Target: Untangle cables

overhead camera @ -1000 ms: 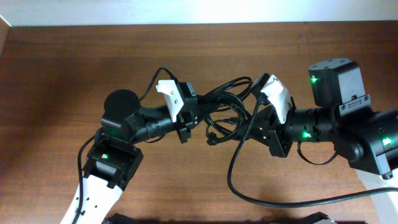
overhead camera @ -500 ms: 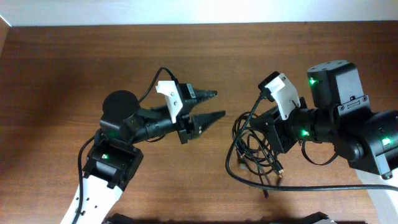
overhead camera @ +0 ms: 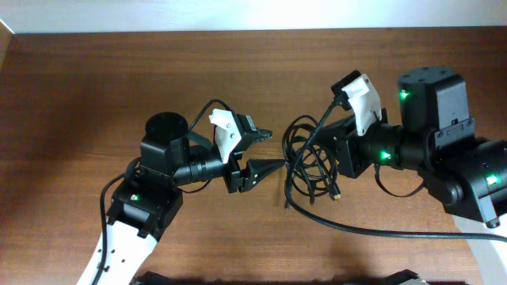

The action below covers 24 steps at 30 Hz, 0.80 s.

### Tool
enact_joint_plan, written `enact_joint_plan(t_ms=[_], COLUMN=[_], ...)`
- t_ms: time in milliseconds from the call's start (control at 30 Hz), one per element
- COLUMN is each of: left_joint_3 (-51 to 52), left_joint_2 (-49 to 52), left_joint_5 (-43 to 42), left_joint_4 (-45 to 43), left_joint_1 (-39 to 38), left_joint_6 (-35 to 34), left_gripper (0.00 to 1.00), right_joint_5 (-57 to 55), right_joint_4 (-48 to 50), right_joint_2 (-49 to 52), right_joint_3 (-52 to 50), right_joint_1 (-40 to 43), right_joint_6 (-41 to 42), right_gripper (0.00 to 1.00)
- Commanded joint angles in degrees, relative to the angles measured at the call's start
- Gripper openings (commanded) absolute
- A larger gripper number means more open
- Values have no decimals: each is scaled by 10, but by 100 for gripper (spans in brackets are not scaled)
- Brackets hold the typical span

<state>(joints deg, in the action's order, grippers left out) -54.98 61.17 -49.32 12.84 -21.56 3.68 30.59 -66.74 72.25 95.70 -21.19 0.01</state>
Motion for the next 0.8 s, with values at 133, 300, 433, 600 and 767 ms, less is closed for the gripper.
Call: enact_joint_plan(t_ms=[133,300,433,600,767], left_joint_3=[-2,-2,-2,-2,-2], left_joint_2=[52,83,85,83,82], left_joint_5=[-2,-2,-6,-4,3], left_joint_4=[-13,-49,-69,-98,-98], left_joint_1=[3,3,3,14,68], left_joint_6=[10,-16,-29,-31,-93], left_gripper=[59,35,0,0,0], right_joint_5=[160,159,105,-42,-163], right_joint_4=[36,36,31,-5,-40], right_joint_2=[-4,-4,-3,-4,-4], right_joint_3=[8,7,7,7,7], right_joint_1=[-1,-1,-1,-1,-1], right_joint_6=[2,3,5,80,142], right_gripper=[4,4,11,78,89])
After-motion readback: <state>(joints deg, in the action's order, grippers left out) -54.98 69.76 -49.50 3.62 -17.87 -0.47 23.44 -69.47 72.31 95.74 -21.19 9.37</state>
